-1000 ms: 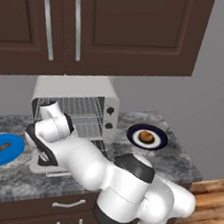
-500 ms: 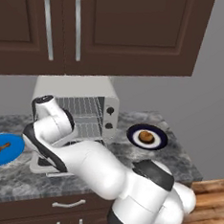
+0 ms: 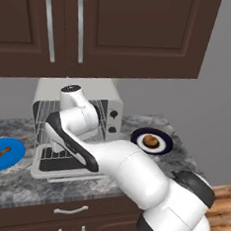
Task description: Open the toaster oven door. Place the bread on the bottom rack in the toaster oven and place the chicken drumstick on the top rack.
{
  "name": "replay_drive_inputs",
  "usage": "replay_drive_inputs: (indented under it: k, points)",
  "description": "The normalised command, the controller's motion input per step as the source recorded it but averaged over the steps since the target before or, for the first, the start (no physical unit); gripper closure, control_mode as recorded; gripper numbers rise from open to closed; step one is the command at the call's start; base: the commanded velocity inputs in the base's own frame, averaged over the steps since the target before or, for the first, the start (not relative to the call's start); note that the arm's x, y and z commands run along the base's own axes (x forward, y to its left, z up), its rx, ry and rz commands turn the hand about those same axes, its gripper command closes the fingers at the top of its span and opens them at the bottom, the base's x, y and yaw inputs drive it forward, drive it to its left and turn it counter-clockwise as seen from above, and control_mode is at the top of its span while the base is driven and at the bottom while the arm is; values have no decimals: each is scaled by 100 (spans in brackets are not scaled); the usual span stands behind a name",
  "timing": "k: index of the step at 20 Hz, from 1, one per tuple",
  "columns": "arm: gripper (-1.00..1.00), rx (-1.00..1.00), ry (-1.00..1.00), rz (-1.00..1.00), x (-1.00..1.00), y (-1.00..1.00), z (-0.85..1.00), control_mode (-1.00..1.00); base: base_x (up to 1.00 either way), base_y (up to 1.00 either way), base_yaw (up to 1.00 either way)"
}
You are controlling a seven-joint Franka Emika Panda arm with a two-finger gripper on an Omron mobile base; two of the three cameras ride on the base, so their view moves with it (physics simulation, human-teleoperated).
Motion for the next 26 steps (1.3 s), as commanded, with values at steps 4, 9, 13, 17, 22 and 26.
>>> replay_drive_inputs:
  k: [4,9,13,17,22,26]
  points:
    - [100,1,-2,-3,-30,-64,32,-100,0,0,0]
    - [100,0,-1,-8,-31,-67,27,-100,0,0,0]
    - [100,0,0,-7,-21,-70,20,-100,0,0,0]
    - [100,0,0,-7,-14,-71,18,-100,0,0,0]
    - [100,0,1,-5,-8,-72,12,-100,0,0,0]
    - [-100,0,3,-6,0,-68,4,-100,0,0,0]
